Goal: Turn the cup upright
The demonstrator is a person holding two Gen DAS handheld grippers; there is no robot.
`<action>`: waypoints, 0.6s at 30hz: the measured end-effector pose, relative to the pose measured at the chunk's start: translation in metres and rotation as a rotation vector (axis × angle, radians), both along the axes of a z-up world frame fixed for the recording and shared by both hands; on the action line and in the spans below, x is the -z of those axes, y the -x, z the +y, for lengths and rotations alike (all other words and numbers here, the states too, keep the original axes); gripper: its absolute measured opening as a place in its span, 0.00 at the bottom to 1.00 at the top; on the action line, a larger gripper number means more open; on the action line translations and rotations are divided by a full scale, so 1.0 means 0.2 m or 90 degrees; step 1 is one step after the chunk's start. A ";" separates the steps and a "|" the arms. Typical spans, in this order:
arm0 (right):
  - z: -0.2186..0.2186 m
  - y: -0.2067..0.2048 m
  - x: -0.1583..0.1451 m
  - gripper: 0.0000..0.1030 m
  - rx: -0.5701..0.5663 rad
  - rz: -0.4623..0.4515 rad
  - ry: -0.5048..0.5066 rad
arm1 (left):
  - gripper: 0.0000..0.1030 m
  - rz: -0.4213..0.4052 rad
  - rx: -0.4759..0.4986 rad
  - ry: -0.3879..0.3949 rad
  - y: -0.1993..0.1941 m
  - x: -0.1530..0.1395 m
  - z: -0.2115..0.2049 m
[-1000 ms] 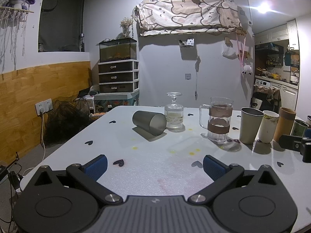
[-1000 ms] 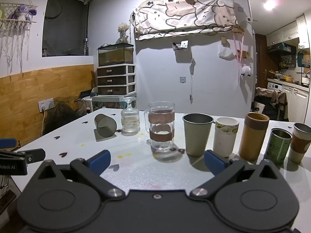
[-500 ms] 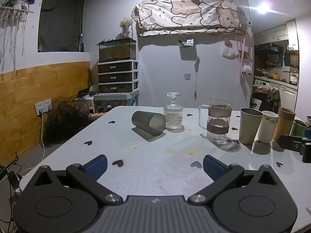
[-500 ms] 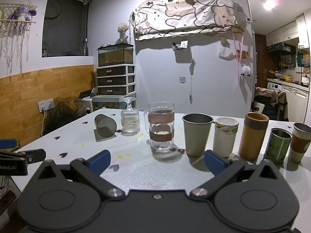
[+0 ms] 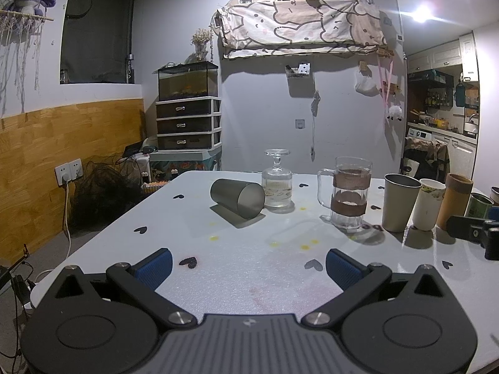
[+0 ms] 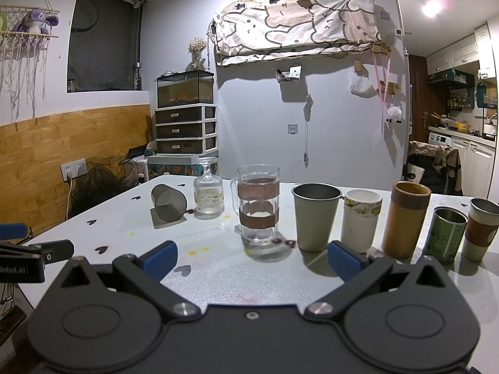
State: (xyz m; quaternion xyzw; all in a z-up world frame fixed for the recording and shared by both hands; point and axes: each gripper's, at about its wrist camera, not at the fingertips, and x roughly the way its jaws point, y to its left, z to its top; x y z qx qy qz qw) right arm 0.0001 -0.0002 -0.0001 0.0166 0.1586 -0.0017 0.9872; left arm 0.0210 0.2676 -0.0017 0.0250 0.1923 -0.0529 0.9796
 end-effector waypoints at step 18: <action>-0.01 0.00 -0.01 1.00 -0.002 -0.003 0.000 | 1.00 -0.002 -0.005 0.010 -0.02 0.01 -0.06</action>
